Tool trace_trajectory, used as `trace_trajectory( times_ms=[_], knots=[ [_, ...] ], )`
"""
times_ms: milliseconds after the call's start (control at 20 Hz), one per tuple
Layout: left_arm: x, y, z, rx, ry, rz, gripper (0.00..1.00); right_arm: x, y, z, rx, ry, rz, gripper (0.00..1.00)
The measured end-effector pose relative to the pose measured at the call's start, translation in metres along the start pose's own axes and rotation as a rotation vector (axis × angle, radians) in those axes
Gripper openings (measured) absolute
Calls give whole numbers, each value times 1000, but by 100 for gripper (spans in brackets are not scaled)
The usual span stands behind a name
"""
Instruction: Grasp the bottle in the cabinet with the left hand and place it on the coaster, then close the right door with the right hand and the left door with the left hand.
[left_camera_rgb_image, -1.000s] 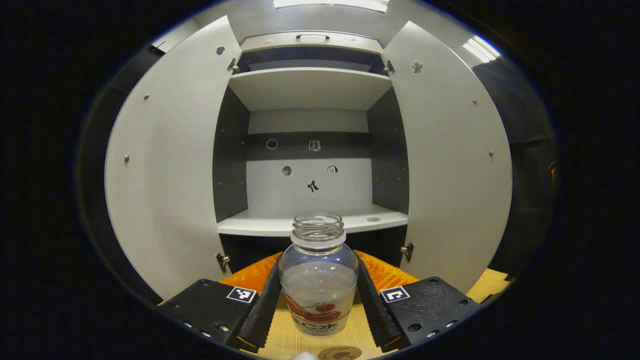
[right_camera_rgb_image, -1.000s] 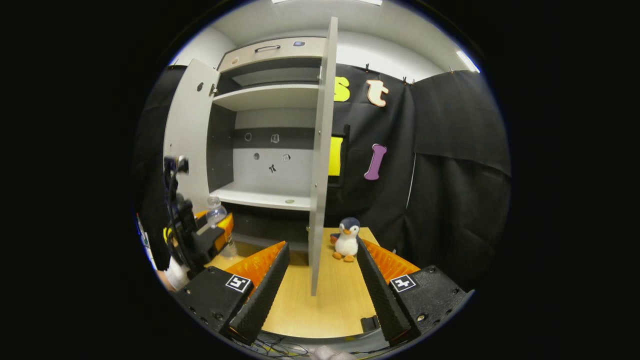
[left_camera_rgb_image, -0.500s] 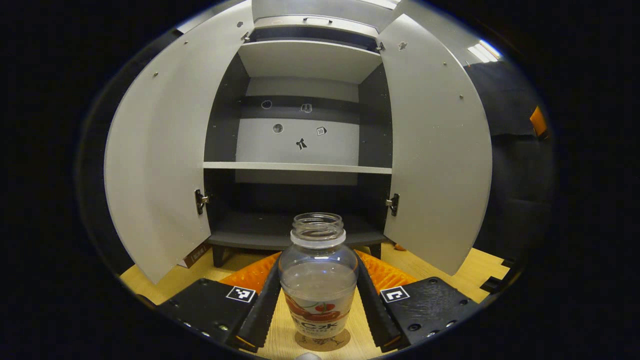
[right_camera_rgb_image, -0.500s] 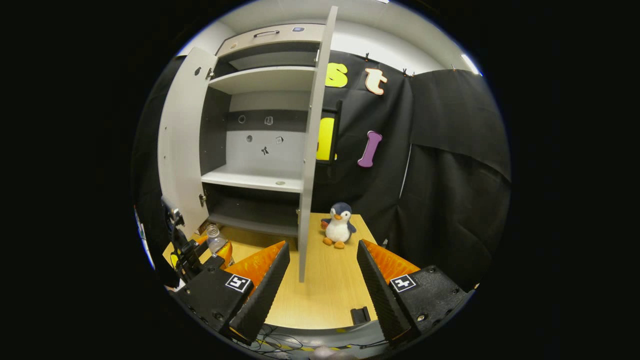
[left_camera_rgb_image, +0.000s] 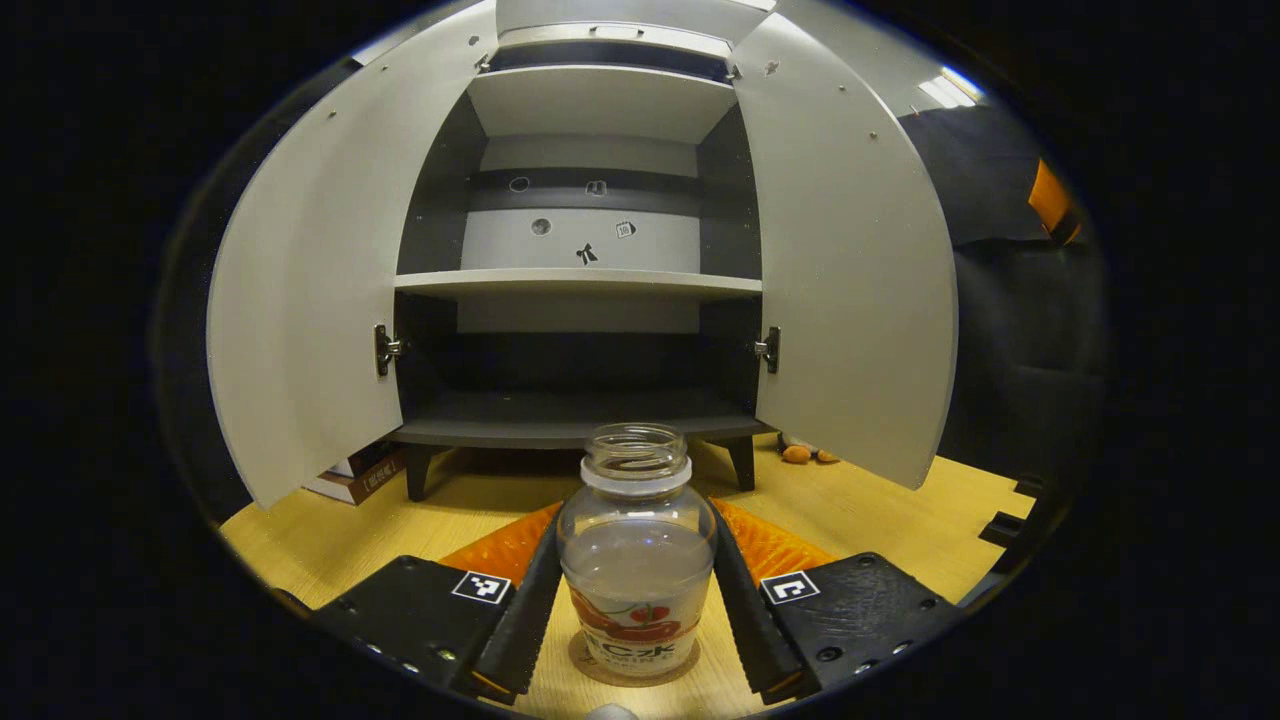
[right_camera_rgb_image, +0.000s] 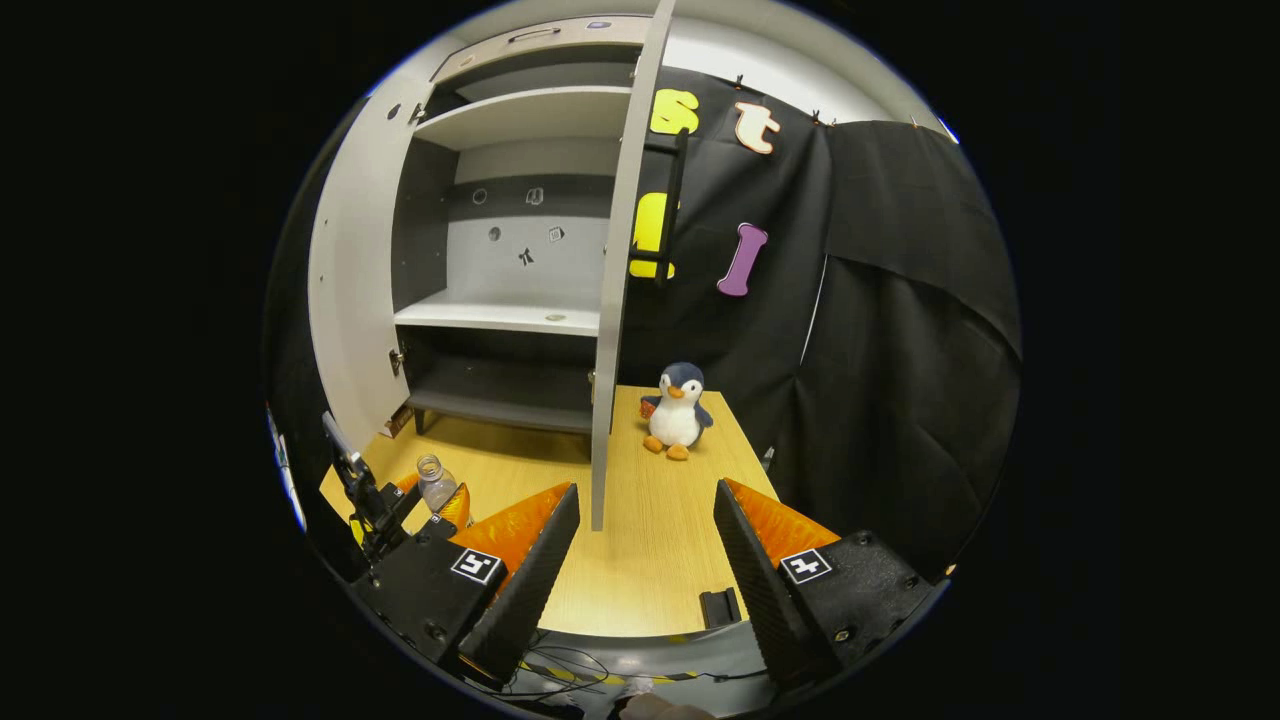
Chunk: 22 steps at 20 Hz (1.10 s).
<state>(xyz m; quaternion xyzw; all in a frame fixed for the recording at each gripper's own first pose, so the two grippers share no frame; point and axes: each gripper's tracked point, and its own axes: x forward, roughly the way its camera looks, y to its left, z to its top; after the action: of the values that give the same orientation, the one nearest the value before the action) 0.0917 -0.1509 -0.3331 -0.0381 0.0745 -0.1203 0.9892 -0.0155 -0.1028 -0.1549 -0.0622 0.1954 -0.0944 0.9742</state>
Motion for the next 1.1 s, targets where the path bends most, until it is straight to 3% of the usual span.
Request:
trace_trajectory(
  times_ms=[250, 500, 650, 750, 1100],
  knots=[
    [1, 11, -6, -35, -2, 12, 76, 5, 8, 1, -16, 9, 12, 84],
    [-1, 0, -19, -5, 43, -35, 79, 3, 12, 3, -18, 5, 13, 84],
    [-3, 2, -17, -11, 48, -30, 88, 0, 14, 5, -11, -3, 17, 84],
    [-1, 5, -10, 2, 39, -28, 97, -3, 14, 6, -12, -9, 16, 84],
    [3, 10, 53, 17, -44, -39, 96, -19, 8, 20, 19, -59, 0, 84]
  ],
)
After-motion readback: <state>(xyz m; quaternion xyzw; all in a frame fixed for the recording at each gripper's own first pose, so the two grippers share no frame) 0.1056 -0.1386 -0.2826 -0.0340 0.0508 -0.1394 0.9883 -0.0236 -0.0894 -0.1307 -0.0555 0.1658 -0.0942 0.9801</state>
